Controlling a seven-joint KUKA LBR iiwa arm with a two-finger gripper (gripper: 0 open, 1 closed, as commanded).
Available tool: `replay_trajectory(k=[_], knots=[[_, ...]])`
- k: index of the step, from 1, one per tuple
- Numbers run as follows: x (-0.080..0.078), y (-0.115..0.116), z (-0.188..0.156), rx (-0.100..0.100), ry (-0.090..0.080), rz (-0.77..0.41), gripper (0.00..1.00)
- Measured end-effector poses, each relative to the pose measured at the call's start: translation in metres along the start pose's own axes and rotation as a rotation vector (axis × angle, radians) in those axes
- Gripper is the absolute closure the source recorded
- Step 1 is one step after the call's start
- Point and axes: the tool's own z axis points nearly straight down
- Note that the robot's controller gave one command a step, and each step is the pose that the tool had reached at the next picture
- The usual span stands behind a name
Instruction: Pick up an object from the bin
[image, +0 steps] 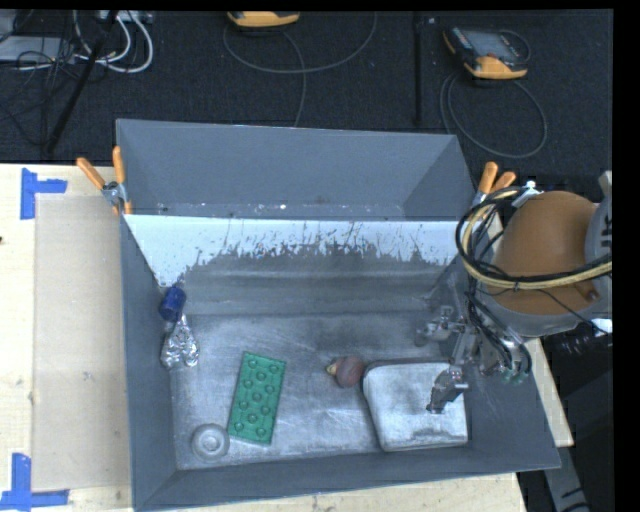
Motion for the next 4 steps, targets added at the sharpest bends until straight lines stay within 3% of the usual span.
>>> replay_trajectory(k=[1, 2, 3, 4], knots=[[-0.063, 0.047, 0.081, 0.002, -0.025, 0.093, 0.0], [-0.033, 0.093, 0.078, 0.001, -0.021, 0.141, 0.0], [0.052, 0.146, 0.08, 0.004, -0.027, -0.169, 0.0], [0.046, 0.112, 0.081, 0.0, -0.018, -0.036, 0.0]])
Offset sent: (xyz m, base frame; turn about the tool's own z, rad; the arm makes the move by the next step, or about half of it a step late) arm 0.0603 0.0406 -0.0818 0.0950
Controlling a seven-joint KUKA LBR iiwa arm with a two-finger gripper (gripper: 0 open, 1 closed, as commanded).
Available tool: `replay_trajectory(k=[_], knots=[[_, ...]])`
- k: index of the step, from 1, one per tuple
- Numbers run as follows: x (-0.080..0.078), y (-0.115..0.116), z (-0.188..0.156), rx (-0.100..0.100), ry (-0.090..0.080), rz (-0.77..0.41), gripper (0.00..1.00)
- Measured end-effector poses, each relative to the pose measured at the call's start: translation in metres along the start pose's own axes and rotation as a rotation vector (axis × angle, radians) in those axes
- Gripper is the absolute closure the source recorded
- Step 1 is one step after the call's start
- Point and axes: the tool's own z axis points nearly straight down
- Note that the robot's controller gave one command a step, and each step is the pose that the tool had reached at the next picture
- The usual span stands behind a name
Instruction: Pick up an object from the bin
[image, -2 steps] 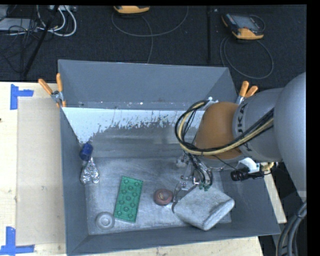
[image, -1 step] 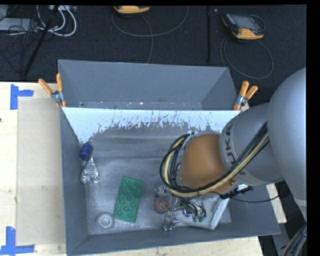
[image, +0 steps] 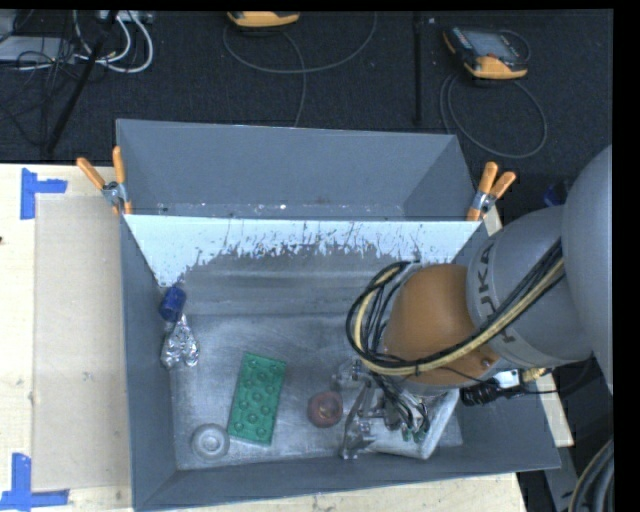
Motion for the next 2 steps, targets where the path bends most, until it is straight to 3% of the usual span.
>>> replay_trajectory(k=[1, 2], knots=[[-0.0159, 0.034, 0.0009, 0.004, 0.006, 0.259, 0.0], [-0.0175, 0.0348, -0.0013, 0.002, 0.001, 0.255, 1.0]])
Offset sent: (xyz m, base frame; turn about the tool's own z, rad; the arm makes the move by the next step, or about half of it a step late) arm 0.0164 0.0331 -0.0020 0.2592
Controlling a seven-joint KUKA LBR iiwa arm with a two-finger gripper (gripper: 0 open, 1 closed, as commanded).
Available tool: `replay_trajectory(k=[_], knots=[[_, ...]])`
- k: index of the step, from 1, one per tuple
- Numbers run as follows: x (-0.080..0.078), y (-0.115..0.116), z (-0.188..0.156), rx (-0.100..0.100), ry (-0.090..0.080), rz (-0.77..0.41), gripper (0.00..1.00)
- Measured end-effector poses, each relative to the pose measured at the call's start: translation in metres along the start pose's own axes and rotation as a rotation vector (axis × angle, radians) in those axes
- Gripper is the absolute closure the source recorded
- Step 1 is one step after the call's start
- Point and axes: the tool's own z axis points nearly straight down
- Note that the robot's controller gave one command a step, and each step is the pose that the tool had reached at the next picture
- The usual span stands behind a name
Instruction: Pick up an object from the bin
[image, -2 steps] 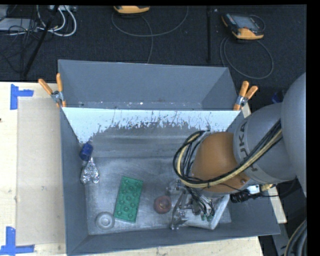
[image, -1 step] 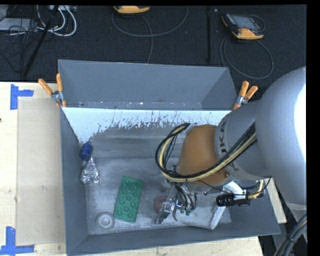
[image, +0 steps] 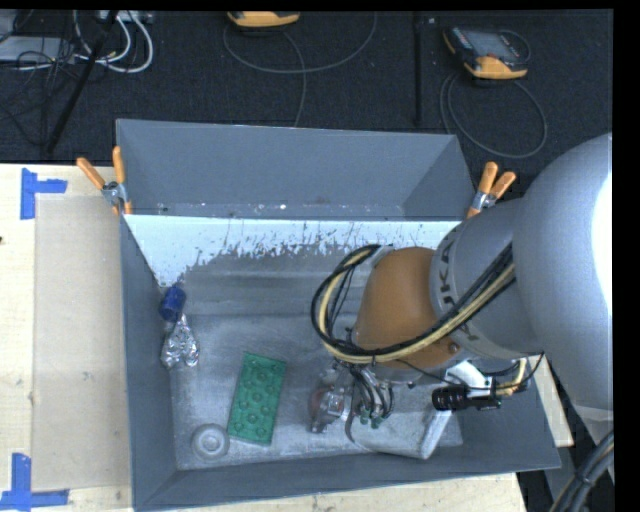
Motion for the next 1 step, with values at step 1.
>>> replay_trajectory(k=[1], knots=[[0.0007, 0.0222, -0.1133, -0.001, -0.001, -0.007, 1.0]])
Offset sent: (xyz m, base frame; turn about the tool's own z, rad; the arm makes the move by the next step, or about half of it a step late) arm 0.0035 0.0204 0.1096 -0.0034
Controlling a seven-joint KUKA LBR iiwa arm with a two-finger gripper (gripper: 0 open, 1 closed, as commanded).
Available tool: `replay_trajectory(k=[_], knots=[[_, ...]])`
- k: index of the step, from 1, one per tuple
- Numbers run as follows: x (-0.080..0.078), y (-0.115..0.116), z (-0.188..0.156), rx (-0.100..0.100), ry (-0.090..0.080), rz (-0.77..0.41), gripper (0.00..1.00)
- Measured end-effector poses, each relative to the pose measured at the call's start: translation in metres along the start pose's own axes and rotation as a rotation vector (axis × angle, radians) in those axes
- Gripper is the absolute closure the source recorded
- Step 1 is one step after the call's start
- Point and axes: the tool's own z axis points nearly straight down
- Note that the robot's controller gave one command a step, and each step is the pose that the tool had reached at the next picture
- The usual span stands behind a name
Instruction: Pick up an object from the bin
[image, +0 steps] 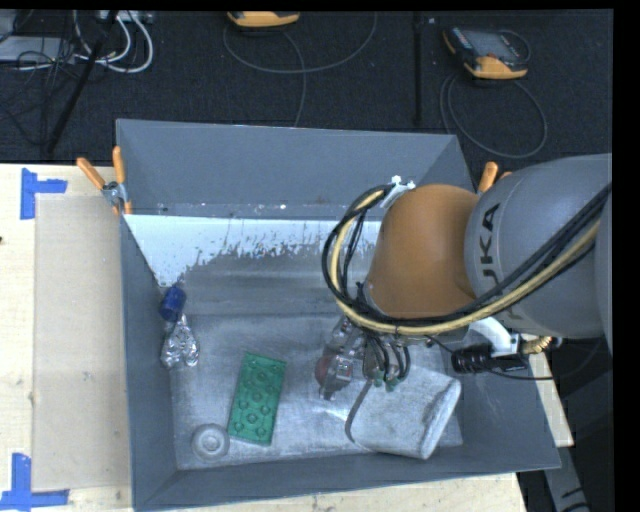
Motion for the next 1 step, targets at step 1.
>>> replay_trajectory(k=[1], knots=[[0.0014, 0.0029, -0.0392, 0.002, 0.003, -0.004, 1.0]])
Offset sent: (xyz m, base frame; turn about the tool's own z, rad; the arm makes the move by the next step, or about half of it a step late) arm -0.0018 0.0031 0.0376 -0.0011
